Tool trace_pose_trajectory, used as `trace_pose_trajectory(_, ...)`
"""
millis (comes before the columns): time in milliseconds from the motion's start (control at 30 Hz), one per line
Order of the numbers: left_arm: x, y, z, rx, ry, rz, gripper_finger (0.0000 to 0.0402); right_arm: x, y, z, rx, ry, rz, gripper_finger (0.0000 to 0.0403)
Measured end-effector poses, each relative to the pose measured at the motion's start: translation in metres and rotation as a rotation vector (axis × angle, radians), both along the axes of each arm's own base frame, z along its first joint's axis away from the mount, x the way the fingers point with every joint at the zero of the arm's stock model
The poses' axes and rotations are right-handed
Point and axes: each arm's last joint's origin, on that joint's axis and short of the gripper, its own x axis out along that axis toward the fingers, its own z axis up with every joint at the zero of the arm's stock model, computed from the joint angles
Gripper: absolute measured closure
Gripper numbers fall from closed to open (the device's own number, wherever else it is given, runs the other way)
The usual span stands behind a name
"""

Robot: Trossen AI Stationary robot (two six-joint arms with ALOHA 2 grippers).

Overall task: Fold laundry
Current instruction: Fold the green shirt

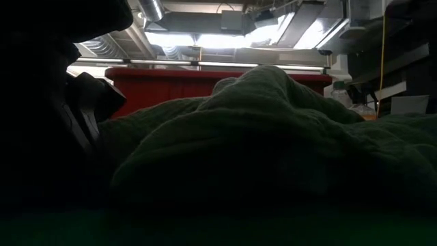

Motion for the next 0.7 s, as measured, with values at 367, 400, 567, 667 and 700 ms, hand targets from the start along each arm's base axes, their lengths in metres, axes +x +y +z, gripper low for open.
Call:
trace_pose_trajectory(367,0.000,0.000,0.000,0.001,0.000,-0.001,0.0396,-0.017,0.008,-0.035,-0.013,0.009,0.137,0.0246)
trace_pose_trajectory(400,0.000,0.000,0.000,0.001,0.000,-0.001,0.0396,-0.017,0.007,-0.038,-0.017,0.009,0.137,0.0246)
trace_pose_trajectory(567,0.000,0.000,0.000,0.000,-0.001,-0.001,0.0395,-0.019,0.001,-0.049,-0.087,-0.029,0.153,0.0246)
trace_pose_trajectory(667,0.000,0.000,0.000,0.000,-0.001,-0.001,0.0395,-0.019,0.000,-0.053,-0.095,-0.040,0.156,0.0246)
trace_pose_trajectory(700,0.000,0.000,0.000,0.001,0.000,-0.001,0.0395,-0.019,0.000,-0.054,-0.089,-0.043,0.155,0.0246)
